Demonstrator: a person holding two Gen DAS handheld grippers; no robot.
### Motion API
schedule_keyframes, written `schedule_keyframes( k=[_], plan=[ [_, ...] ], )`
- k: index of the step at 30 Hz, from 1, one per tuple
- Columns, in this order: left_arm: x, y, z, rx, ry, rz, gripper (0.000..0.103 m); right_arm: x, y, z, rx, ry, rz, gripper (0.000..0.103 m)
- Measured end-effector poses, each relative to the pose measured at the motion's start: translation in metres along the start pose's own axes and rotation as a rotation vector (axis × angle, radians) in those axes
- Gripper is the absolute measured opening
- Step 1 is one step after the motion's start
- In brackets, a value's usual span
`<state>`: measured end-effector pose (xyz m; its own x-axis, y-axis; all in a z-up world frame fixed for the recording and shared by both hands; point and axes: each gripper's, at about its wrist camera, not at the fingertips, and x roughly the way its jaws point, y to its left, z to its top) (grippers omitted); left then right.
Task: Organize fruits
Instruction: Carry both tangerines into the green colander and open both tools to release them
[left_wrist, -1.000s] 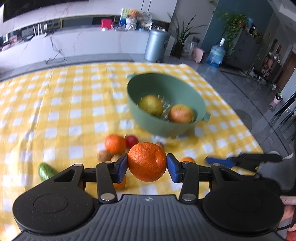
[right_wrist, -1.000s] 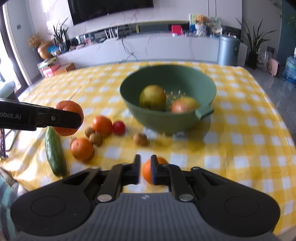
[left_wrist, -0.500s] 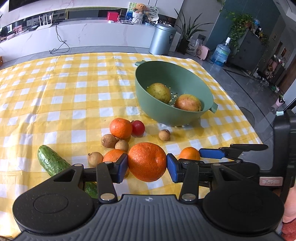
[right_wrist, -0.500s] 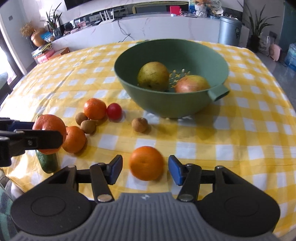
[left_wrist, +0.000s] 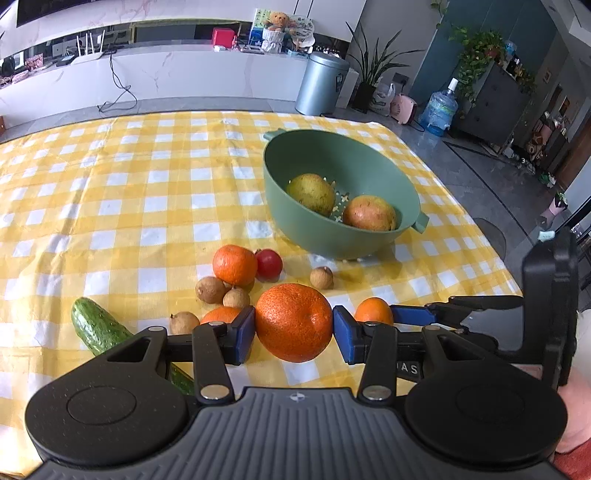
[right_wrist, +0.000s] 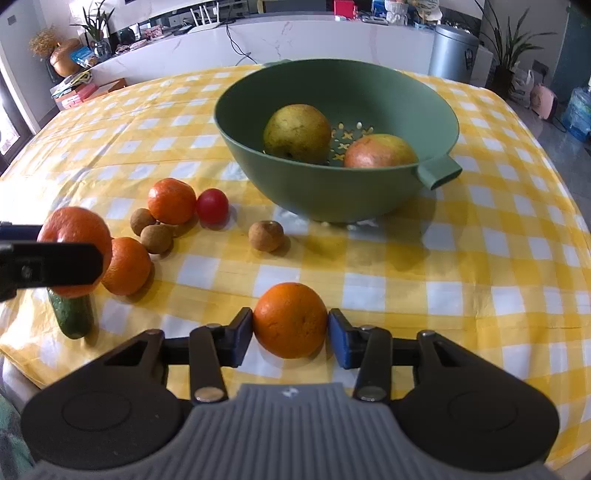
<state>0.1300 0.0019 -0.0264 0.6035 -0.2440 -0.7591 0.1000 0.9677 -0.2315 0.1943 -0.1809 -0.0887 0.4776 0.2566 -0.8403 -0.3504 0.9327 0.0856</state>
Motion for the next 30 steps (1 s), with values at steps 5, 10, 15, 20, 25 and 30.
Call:
schedule_keyframes(
  k=[5, 10, 15, 20, 25, 30],
  plan=[
    [-0.004, -0.006, 0.012, 0.015, -0.03, -0.004, 0.051, -0.017, -0.002, 0.0, 0.01, -0.06, 0.041, 0.042],
    [-0.004, -0.013, 0.03, 0.041, -0.053, -0.027, 0.051, -0.04, -0.004, 0.007, -0.027, -0.129, 0.086, 0.042],
    [0.001, -0.018, 0.051, 0.05, -0.067, -0.051, 0.051, -0.065, -0.009, 0.029, -0.122, -0.213, 0.063, 0.041],
    [0.014, -0.018, 0.074, 0.04, -0.057, -0.074, 0.051, -0.076, -0.02, 0.059, -0.146, -0.249, 0.06, 0.041],
    [0.033, -0.01, 0.094, 0.024, -0.017, -0.108, 0.051, -0.067, -0.025, 0.083, -0.186, -0.264, 0.06, 0.041],
    [0.057, 0.0, 0.11, 0.012, 0.035, -0.128, 0.051, -0.044, -0.033, 0.103, -0.183, -0.212, 0.09, 0.041]
  ],
)
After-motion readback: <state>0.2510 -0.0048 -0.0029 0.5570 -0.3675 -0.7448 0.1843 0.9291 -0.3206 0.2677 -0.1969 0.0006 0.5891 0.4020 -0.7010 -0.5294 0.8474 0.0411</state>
